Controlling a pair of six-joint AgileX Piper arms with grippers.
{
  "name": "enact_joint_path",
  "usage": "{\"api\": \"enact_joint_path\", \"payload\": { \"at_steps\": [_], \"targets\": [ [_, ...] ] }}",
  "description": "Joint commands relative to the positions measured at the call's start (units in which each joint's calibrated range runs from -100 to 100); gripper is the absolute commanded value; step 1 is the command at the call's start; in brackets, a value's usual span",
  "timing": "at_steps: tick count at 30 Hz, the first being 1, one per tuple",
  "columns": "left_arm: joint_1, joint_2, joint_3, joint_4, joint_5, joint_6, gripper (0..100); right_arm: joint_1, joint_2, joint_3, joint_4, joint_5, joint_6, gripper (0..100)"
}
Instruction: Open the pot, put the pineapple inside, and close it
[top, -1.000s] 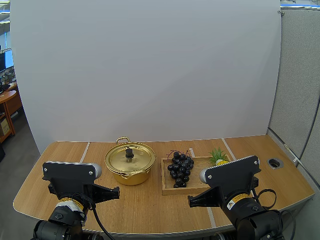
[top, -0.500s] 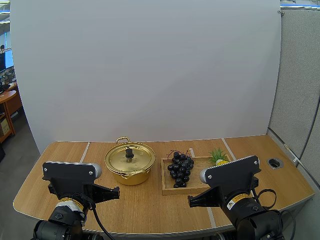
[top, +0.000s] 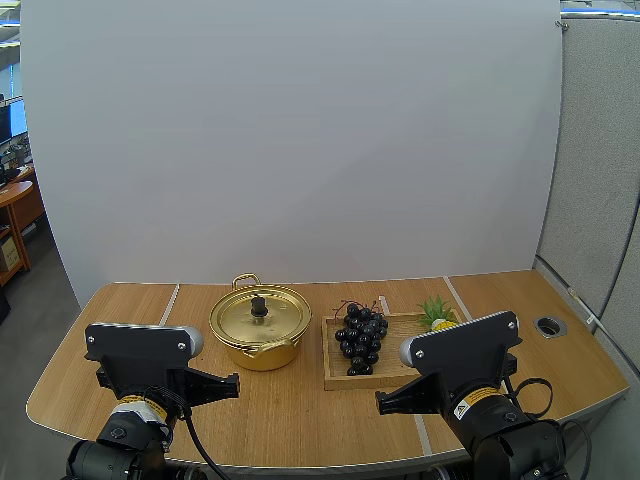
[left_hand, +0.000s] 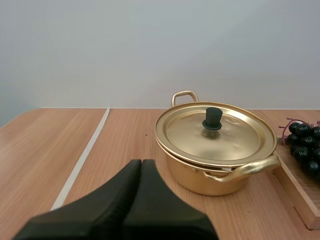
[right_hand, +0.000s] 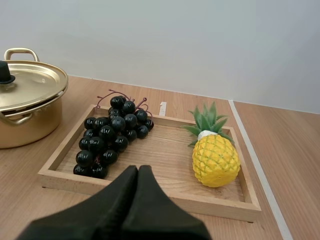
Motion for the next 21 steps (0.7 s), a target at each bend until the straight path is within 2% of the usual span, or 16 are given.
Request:
{"api": "enact_joint_path", "payload": {
  "at_steps": [1, 8, 16, 21],
  "targets": [
    [0.17, -0.29, 0.10, 0.42, -1.25, -0.15, 0, -0.22, -0.42, 0.16, 0.30, -0.31, 0.16, 0],
    [0.17, -0.29, 0.10, 0.42, -1.25, -0.15, 0, -0.22, -0.42, 0.16, 7.61, -0.31, 0.19, 0],
    [0.17, -0.29, 0.06, 0.79, 0.20, -0.15, 0, -0.22, -0.42, 0.16, 7.87, -0.31, 0.19, 0],
    [0.17, -0.29, -5.53, 0.79, 4.70, -0.15, 0, -0.22, -0.42, -0.59, 6.98, 1.32, 0.19, 0]
  ]
}}
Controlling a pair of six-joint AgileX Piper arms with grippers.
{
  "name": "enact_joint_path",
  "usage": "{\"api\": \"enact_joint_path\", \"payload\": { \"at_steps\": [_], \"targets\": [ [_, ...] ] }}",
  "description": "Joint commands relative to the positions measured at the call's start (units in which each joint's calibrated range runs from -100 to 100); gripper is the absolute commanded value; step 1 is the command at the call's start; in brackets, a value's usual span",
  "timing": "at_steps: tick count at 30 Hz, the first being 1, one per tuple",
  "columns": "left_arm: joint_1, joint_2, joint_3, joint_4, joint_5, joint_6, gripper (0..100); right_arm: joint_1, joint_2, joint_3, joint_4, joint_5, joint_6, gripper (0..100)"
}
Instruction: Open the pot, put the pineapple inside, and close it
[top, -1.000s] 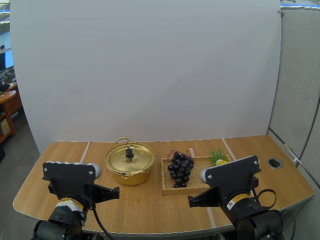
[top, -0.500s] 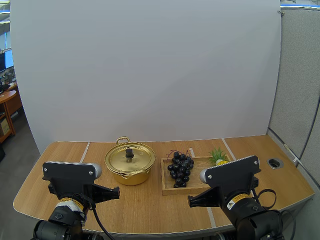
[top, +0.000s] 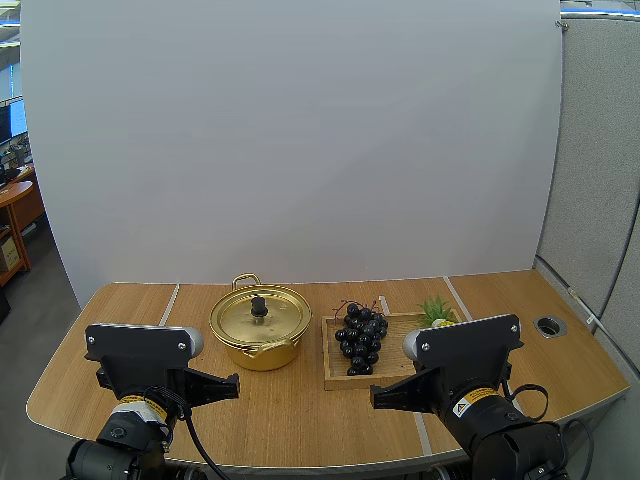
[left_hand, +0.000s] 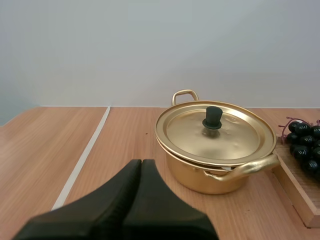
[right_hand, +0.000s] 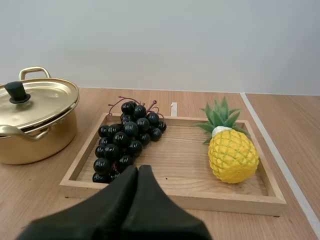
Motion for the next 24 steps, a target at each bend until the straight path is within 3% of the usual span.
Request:
{"api": "enact_joint_path", "payload": {
  "at_steps": [1, 16, 24],
  "targets": [
    [0.17, -0.29, -3.99, 0.70, 1.63, -0.15, 0, -0.22, -0.42, -1.86, -0.99, 1.52, 0.10, 0],
    [0.17, -0.29, -20.90, 0.70, 4.01, -0.15, 0, -0.22, -0.42, -26.28, -3.63, 23.70, 0.10, 0],
    [0.17, -0.29, -27.50, 0.70, 17.30, -0.15, 0, -0.22, -0.42, -36.62, -3.53, 43.23, 0.10, 0]
  ]
}}
